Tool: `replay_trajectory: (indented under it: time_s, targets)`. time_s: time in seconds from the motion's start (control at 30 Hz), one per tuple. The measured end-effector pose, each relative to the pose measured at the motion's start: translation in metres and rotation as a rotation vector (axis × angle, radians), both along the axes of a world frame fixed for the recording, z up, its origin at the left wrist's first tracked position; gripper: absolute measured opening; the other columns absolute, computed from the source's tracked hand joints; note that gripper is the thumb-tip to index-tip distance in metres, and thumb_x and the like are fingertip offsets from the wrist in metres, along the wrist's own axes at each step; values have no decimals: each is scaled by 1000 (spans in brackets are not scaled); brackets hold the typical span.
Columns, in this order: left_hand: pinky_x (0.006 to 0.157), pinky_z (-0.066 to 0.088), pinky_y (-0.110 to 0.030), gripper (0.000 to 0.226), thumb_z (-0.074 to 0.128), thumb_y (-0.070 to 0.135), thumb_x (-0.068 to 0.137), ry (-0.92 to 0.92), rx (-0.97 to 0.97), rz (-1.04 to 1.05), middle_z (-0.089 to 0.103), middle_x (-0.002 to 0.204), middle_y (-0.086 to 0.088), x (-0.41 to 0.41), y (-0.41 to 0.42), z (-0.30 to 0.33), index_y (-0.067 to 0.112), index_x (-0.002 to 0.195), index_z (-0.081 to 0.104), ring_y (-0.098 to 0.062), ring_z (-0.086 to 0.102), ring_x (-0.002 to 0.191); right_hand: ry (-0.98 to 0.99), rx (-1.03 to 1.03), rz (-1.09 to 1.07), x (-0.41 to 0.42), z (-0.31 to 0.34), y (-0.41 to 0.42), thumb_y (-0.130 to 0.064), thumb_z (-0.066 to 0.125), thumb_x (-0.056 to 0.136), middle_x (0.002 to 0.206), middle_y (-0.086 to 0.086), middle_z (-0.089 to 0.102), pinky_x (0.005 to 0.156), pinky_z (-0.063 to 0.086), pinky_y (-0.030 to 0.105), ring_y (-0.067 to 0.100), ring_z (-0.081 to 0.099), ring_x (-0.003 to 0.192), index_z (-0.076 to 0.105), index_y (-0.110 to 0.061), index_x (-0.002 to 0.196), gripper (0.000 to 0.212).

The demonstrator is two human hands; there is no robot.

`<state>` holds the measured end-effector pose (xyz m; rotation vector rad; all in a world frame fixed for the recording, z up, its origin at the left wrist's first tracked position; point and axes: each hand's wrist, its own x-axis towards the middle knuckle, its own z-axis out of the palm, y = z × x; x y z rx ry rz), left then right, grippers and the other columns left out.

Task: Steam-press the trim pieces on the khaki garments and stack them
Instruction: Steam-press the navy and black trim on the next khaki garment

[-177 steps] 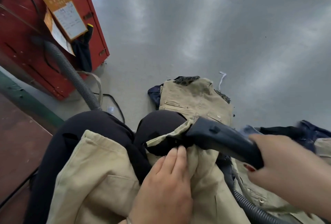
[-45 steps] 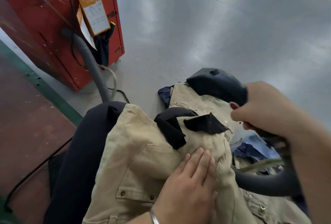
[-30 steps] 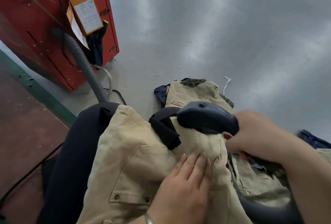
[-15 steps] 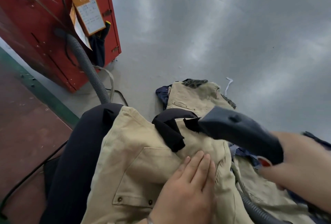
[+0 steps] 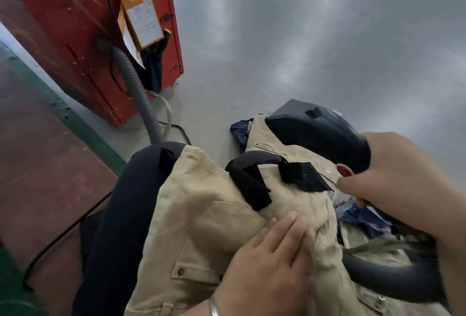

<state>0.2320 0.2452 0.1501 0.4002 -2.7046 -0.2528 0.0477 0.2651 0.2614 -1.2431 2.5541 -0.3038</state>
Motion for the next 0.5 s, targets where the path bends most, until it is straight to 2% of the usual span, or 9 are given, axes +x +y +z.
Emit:
replay_trajectory:
  time_s: [0.1, 0.13, 0.17, 0.2, 0.23, 0.33, 0.4, 0.5]
  targets:
    - [86, 55, -39, 20, 66, 27, 79, 70, -50, 85, 72, 106, -1, 24, -17, 8, 18, 92, 77, -17, 68, 99, 21, -15, 14, 7, 3, 24, -9, 79, 56, 45, 0, 58, 48, 48, 43, 25, 59, 45, 56, -25, 62, 29]
    - [86, 54, -43, 22, 67, 28, 77, 37, -76, 127, 72, 106, -2, 36, -26, 10, 17, 92, 77, -18, 68, 98, 17, 67, 25, 6, -4, 30, -12, 79, 60, 52, -4, 62, 53, 51, 45, 22, 62, 52, 60, -29, 69, 27]
    - [89, 53, -43, 27, 62, 30, 77, -16, -93, 170, 71, 107, -2, 50, -37, 12, 15, 94, 77, -19, 68, 98, -6, 232, 56, 7, -10, 32, -19, 75, 69, 67, -9, 67, 66, 53, 46, 20, 66, 68, 63, -31, 82, 22]
    - [91, 51, -39, 34, 55, 31, 78, -65, -100, 201, 71, 108, -3, 63, -47, 13, 13, 98, 76, -19, 68, 98, -8, 368, 72, 6, -18, 36, -28, 68, 78, 83, -12, 67, 81, 52, 42, 17, 64, 82, 59, -35, 93, 19]
    - [93, 47, -38, 39, 50, 31, 79, -98, -107, 210, 70, 110, -2, 76, -53, 13, 12, 102, 75, -19, 68, 99, 28, 456, 81, 8, -24, 40, -38, 62, 78, 84, -15, 63, 85, 51, 36, 13, 61, 84, 52, -41, 92, 18]
    - [87, 41, -32, 38, 51, 28, 80, -117, -93, 194, 69, 112, 2, 94, -56, 10, 14, 107, 74, -15, 66, 103, 166, 284, 163, 25, -18, 48, -48, 52, 56, 58, -12, 53, 56, 49, 29, 2, 49, 56, 42, -39, 72, 21]
    - [84, 40, -32, 36, 50, 25, 79, -93, -87, 200, 70, 109, 3, 93, -50, 6, 19, 105, 75, -15, 67, 101, 197, 385, 206, 50, -8, 38, -46, 49, 63, 66, -13, 50, 49, 36, 19, -2, 41, 57, 38, -35, 76, 20]
    - [81, 38, -32, 35, 46, 23, 82, -66, -96, 186, 72, 104, 2, 88, -47, 2, 28, 98, 76, -17, 68, 96, 169, 428, 189, 71, -13, 11, -32, 51, 80, 72, -12, 42, 45, 24, 21, 7, 39, 60, 28, -29, 72, 24]
